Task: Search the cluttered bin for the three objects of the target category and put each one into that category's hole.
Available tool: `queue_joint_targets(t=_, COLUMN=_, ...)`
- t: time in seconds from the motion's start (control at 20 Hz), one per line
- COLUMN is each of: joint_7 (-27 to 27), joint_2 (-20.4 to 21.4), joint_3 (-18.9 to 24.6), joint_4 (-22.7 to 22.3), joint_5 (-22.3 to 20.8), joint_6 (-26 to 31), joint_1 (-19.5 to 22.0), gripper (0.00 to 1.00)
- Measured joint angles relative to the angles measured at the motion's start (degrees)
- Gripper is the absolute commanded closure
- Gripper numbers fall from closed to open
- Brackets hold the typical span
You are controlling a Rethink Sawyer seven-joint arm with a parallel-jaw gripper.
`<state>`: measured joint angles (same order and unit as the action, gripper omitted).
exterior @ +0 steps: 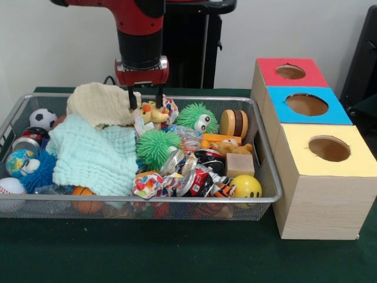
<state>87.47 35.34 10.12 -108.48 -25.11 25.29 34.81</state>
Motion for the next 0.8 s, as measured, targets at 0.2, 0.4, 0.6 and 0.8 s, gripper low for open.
queue_joint_targets(t=0.2, joint_7=0.0, joint_2=0.0, joint_3=-0.1, joint_4=0.0, joint_5=0.0, joint_6=-0.6, joint_1=0.0, gripper=0.00)
queue_joint_targets(t=0.4, joint_7=0.0, joint_2=0.0, joint_3=-0.2, joint_4=0.0, joint_5=0.0, joint_6=-0.8, joint_1=0.0, gripper=1.00)
queue_joint_targets(t=0.6, joint_7=0.0, joint_2=0.0, joint_3=-0.2, joint_4=0.0, joint_5=0.0, joint_6=-0.8, joint_1=0.0, gripper=1.00)
queue_joint_targets(t=0.8, joint_7=0.0, joint_2=0.0, joint_3=-0.2, joint_4=0.0, joint_5=0.0, joint_6=-0.8, joint_1=0.0, gripper=1.00)
